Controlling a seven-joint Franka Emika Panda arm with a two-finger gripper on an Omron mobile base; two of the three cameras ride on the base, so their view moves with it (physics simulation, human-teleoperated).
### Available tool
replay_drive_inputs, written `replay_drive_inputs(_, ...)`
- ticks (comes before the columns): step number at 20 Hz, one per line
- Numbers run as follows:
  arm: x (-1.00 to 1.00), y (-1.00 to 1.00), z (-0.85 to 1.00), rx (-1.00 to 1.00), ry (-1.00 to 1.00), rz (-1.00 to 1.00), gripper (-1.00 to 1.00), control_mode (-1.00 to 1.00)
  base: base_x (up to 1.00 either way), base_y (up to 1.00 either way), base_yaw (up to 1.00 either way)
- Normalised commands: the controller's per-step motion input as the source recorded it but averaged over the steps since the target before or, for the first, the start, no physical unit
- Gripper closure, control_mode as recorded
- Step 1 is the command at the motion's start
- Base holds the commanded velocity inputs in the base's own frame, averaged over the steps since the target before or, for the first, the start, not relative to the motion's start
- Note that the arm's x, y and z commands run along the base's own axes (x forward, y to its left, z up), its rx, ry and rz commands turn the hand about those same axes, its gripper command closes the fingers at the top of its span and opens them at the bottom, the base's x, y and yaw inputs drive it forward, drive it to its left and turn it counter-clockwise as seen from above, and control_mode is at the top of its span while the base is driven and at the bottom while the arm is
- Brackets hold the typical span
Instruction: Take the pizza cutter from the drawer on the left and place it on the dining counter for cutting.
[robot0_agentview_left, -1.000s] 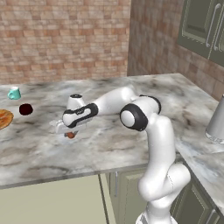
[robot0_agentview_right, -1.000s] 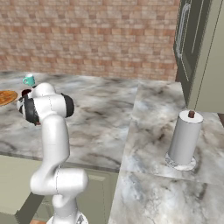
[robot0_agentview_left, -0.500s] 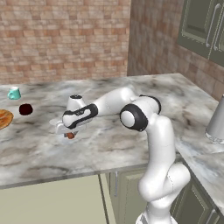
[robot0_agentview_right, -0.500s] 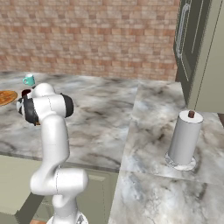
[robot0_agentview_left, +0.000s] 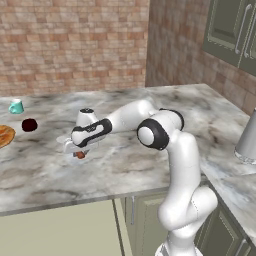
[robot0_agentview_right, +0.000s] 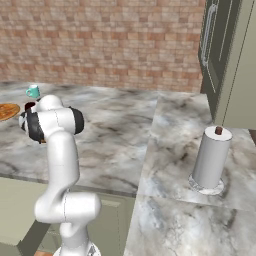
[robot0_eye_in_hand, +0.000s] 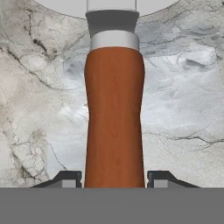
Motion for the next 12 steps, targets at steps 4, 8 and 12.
replay_drive_inputs(4, 0.0, 0.0, 0.0, 0.0, 0.0, 0.0, -1.0, -1.0, 0.0, 0.0, 0.0)
replay_drive_inputs(8, 0.0, 0.0, 0.0, 0.0, 0.0, 0.0, -1.0, -1.0, 0.0, 0.0, 0.0)
replay_drive_inputs(12, 0.0, 0.0, 0.0, 0.0, 0.0, 0.0, -1.0, -1.0, 0.0, 0.0, 0.0)
